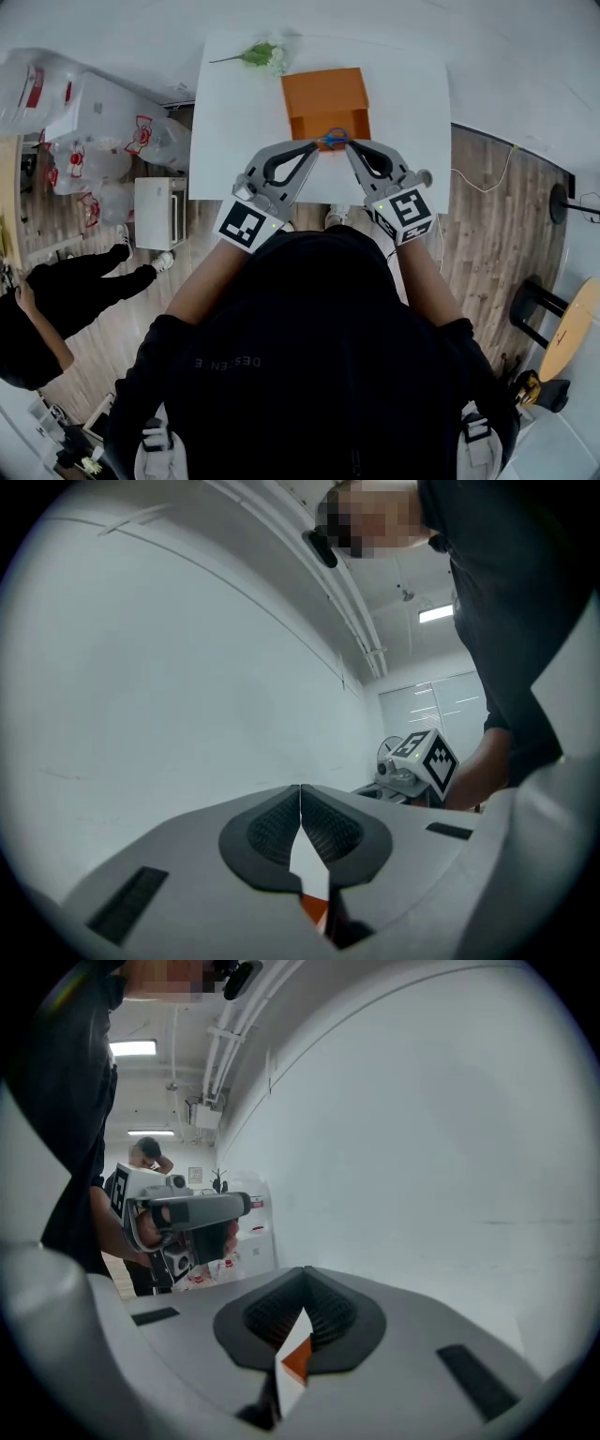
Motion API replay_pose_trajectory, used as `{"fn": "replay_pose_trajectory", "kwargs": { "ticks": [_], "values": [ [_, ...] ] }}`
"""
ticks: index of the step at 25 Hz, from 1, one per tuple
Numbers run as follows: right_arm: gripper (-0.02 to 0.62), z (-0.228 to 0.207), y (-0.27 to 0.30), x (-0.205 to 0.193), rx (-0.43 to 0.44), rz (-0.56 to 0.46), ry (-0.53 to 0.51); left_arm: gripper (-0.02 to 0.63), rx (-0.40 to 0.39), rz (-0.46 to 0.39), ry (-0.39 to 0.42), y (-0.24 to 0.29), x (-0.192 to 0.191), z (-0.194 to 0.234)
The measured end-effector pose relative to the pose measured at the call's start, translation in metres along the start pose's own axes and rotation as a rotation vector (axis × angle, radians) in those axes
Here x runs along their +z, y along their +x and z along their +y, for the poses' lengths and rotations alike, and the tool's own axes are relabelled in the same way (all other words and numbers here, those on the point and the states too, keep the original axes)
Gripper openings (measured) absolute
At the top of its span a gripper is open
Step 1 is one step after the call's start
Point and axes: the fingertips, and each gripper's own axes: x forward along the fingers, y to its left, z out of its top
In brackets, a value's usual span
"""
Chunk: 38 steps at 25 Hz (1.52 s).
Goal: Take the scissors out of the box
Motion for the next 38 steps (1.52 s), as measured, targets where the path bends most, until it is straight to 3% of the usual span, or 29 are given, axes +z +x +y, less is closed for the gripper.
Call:
{"fn": "replay_pose_trajectory", "kwargs": {
  "ticks": [10,16,31,38],
  "values": [
    [0.009,-0.060,0.046,-0.070,0.146,0.199,-0.031,0.020,0.138,0.011,-0.021,0.044,-0.013,0.028],
    [0.009,-0.070,0.068,-0.121,0.251,0.325,-0.038,0.020,0.189,0.014,-0.022,0.055,-0.021,0.034],
    [0.052,-0.076,0.111,-0.246,0.456,0.686,-0.275,0.020,0.305,0.023,-0.038,0.065,-0.044,0.040],
    [0.074,-0.074,0.118,-0.268,0.517,0.788,-0.359,0.020,0.332,0.029,-0.042,0.066,-0.050,0.043]
  ]
}}
